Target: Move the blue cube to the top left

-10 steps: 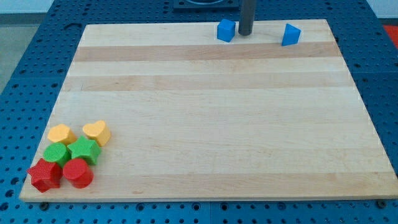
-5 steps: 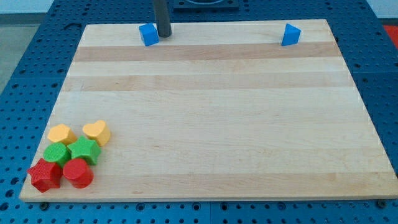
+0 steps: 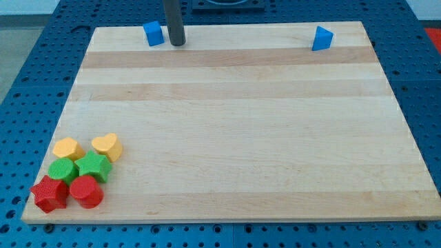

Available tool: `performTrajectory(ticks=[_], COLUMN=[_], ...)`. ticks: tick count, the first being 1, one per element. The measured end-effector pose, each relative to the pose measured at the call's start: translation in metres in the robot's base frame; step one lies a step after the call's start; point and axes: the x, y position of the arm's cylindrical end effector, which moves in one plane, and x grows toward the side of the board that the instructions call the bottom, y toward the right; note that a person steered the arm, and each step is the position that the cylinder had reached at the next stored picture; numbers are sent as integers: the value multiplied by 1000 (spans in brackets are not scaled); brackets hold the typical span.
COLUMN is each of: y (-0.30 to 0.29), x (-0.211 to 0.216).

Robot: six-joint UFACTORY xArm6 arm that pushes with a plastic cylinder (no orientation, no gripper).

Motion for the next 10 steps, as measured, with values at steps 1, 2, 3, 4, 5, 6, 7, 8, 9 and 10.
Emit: performTrajectory(ticks=[1,2,3,4,5,6,7,8,9,10], y=[-22,-62,-79,-59,-40,-49,-76,-103,-113,-60], x=[-7,-7,-7,-7,-12,-15,-18,-21,-21,-21])
